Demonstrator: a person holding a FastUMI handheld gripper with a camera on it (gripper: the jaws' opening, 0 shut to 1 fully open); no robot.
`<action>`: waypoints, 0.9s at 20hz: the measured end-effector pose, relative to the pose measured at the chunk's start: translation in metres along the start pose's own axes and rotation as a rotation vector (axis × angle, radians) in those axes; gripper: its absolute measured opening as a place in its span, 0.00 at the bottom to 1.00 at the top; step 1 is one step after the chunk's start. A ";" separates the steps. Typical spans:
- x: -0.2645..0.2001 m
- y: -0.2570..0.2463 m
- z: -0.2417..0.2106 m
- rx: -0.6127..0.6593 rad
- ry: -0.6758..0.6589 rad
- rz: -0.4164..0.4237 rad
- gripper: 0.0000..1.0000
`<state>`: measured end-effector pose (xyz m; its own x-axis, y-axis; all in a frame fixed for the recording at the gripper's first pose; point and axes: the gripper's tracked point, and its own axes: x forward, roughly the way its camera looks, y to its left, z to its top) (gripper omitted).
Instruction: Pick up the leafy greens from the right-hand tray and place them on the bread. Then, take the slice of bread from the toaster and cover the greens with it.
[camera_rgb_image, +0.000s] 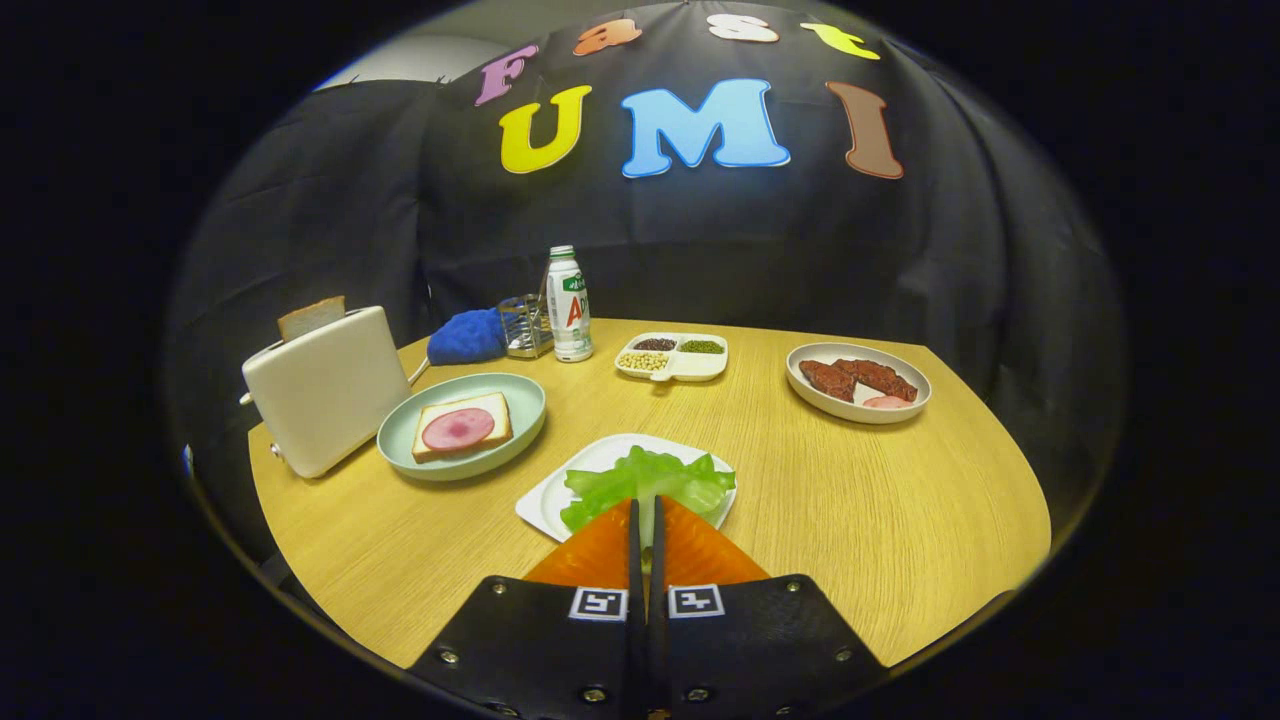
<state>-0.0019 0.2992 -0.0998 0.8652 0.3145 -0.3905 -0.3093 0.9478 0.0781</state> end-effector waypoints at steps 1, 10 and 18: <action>-0.002 0.004 0.004 -0.005 -0.009 0.007 0.01; 0.004 0.051 0.041 -0.001 -0.080 0.078 0.01; 0.036 0.117 0.059 -0.025 -0.085 0.174 0.01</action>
<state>0.0165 0.4243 -0.0509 0.8275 0.4783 -0.2941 -0.4662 0.8772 0.1148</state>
